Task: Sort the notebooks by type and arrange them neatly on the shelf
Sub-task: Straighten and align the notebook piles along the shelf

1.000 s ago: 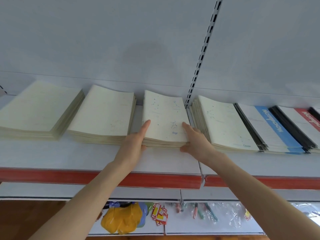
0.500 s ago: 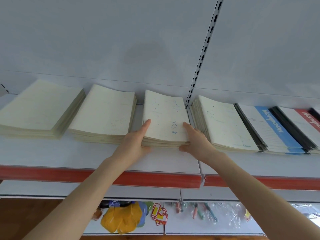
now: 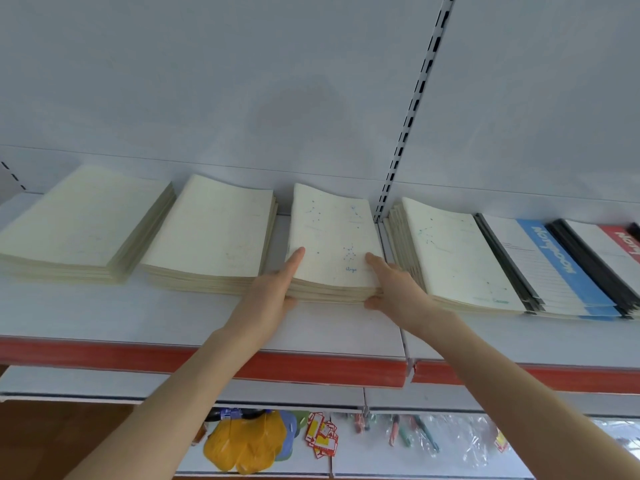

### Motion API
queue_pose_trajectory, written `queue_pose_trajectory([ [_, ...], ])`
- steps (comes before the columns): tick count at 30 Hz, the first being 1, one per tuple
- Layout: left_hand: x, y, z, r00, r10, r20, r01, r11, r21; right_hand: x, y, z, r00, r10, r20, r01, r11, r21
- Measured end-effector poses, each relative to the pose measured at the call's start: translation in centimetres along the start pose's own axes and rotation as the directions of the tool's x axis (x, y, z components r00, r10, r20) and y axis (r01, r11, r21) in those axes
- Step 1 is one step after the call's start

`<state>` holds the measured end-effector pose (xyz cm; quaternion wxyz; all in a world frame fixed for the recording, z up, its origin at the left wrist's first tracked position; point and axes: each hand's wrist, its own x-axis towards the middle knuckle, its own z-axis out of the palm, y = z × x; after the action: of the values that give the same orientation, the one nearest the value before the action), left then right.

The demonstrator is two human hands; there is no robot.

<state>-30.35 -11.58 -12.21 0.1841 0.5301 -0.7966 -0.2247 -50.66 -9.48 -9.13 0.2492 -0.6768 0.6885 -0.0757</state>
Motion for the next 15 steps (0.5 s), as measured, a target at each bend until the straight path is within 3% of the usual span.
queue_pose_trajectory([
  [11, 0.7, -1.2, 0.6, 0.998, -0.026, -0.057, 0.021, 0.995, -0.096, 0.4, 0.8, 0.6, 0.992, 0.012, -0.122, 0.007, 0.988, 0.155],
  [15, 0.7, -1.1, 0.5, 1.000, -0.019, -0.010, 0.019, 0.998, -0.067, 0.4, 0.8, 0.7, 0.995, 0.025, -0.101, -0.010, 0.988, 0.153],
])
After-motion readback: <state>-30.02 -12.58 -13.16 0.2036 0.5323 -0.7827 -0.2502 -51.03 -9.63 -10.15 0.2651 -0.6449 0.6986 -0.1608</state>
